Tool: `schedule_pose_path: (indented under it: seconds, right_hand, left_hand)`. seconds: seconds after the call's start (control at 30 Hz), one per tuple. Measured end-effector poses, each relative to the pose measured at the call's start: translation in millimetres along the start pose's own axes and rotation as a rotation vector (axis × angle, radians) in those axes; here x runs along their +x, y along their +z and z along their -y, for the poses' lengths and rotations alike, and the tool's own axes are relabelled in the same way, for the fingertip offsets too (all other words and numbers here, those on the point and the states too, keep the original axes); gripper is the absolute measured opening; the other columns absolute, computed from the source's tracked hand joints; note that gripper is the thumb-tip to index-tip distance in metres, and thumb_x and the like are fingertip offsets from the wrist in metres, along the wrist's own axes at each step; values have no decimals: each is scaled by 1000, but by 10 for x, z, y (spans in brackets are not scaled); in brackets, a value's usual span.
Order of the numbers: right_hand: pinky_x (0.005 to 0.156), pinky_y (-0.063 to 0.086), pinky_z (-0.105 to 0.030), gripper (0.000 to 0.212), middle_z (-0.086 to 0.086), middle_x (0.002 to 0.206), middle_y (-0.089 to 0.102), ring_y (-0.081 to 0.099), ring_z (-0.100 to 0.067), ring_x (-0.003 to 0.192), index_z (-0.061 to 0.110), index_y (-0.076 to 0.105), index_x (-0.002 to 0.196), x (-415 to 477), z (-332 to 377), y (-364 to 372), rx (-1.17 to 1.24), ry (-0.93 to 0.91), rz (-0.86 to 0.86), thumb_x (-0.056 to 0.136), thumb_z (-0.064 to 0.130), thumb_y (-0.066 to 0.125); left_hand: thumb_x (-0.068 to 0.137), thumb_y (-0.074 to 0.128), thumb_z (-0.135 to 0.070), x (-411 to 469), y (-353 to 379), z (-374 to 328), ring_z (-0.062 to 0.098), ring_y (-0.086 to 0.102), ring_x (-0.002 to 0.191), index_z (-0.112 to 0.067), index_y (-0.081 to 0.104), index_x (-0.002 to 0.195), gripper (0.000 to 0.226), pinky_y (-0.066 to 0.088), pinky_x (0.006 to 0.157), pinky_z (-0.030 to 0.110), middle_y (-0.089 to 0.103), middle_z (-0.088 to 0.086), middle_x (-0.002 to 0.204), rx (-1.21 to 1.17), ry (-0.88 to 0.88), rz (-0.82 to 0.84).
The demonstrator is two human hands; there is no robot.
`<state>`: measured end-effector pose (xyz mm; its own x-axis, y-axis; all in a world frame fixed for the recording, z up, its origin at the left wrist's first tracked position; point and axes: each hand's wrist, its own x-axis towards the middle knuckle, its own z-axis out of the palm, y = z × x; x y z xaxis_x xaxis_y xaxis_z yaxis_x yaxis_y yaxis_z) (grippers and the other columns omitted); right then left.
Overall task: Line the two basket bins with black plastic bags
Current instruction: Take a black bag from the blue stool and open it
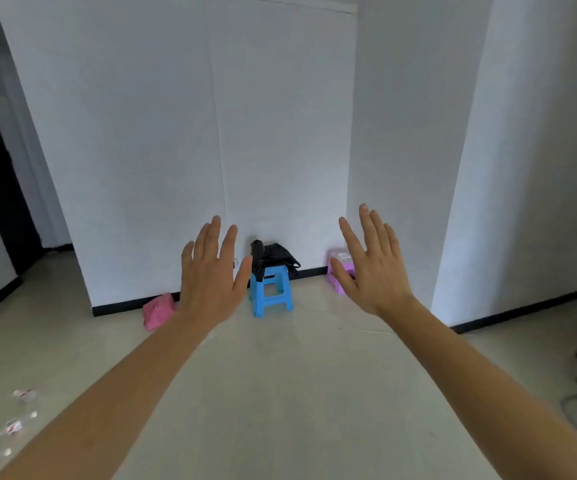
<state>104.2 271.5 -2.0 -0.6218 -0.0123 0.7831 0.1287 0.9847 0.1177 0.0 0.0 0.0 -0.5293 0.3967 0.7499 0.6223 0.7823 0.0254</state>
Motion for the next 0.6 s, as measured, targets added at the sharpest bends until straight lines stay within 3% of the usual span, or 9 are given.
schedule_pose_path:
  seconds: [0.13, 0.33, 0.5, 0.6]
  right_hand:
    - [118, 19, -53, 72, -22, 162, 4, 9, -38, 149, 16, 13, 156, 606, -428, 844, 22, 77, 138, 99, 57, 27]
    - [119, 14, -50, 72, -22, 162, 1, 7, -38, 149, 14, 11, 156, 1647, -579, 2165, 116, 111, 176, 99, 50, 37]
    - [118, 16, -53, 72, -24, 161, 7, 11, -40, 148, 11, 18, 155, 2325, -461, 3523, 130, 1, 221, 98, 45, 44]
    - [120, 12, -52, 72, -23, 161, 1, 6, -38, 149, 13, 13, 156, 2760, -416, 4326, 95, -44, 295, 99, 46, 42]
  left_hand:
    - [96, 24, -49, 584, 725, 261, 33, 23, 145, -9, 33, 149, 67, 26, 113, 53, 20, 18, 159, -12, -82, 113]
    - [97, 31, -47, 1319, 1664, 1010, 36, 28, 142, -8, 35, 147, 64, 30, 110, 54, 22, 19, 158, 57, -98, 80]
    - [96, 31, -48, 1935, 2725, 1748, 38, 29, 141, -6, 36, 146, 65, 31, 109, 55, 24, 21, 157, 22, -153, 64]
    - [96, 29, -48, 2429, 3428, 2135, 37, 26, 143, -6, 34, 147, 67, 30, 109, 55, 21, 21, 158, 0, -174, 94]
